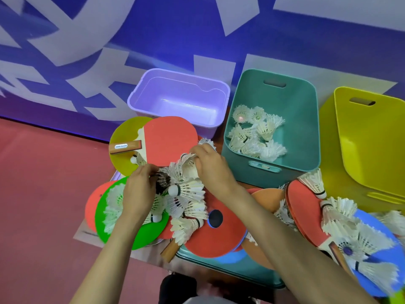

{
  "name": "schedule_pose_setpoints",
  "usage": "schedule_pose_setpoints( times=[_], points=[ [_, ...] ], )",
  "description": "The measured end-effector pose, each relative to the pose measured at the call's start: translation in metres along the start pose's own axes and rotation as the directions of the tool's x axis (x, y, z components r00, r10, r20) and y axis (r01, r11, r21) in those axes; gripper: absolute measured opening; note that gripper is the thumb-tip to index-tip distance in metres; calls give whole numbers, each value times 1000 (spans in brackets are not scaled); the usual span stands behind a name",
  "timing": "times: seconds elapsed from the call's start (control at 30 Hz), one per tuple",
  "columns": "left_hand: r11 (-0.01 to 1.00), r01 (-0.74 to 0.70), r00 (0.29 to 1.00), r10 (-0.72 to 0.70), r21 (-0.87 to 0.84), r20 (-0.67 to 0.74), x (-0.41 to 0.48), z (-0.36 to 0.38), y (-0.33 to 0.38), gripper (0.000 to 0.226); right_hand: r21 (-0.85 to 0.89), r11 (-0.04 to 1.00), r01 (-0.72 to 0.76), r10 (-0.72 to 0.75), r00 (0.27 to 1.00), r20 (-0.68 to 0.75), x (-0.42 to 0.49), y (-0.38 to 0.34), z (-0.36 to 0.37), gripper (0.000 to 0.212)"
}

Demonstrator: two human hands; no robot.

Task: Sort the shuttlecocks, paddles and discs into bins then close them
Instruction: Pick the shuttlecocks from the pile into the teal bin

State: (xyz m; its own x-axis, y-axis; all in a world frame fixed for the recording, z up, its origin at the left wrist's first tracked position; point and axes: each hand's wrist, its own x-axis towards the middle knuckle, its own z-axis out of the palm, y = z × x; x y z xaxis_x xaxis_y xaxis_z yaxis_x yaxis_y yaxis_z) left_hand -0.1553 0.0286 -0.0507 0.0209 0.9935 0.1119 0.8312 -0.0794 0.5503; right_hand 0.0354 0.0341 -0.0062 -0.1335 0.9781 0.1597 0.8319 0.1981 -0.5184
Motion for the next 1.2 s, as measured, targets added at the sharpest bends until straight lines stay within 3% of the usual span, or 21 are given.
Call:
schedule_pose_setpoints(
  times=[0.2,0.47,0.6,0.93,1.07,1.2],
  points=[
    [989,-77,987,58,-127,-150,2,-13,22,18,105,994,24,-3,981,-192,-10,4,-29,28],
    [960,-216,925,142,-180,-353,24,-33,67,9,180,983,34,26,946,-322,-8,16,-65,24],
    [921,-235,900,85,-312,-428,41,-35,99,15,207,978,-18,97,920,-379,-2,30,-90,20],
    [851,-364,924,278,-379,-262,106,19,199,26,53,947,-315,310,866,-392,16,112,-156,23],
    [892,-398,916,398,-216,-45,142,53,235,32,-39,920,-391,357,874,-330,38,153,-173,39],
    [919,-392,908,395,-48,137,175,90,259,41,-123,886,-448,412,880,-236,67,182,-174,41]
  ],
)
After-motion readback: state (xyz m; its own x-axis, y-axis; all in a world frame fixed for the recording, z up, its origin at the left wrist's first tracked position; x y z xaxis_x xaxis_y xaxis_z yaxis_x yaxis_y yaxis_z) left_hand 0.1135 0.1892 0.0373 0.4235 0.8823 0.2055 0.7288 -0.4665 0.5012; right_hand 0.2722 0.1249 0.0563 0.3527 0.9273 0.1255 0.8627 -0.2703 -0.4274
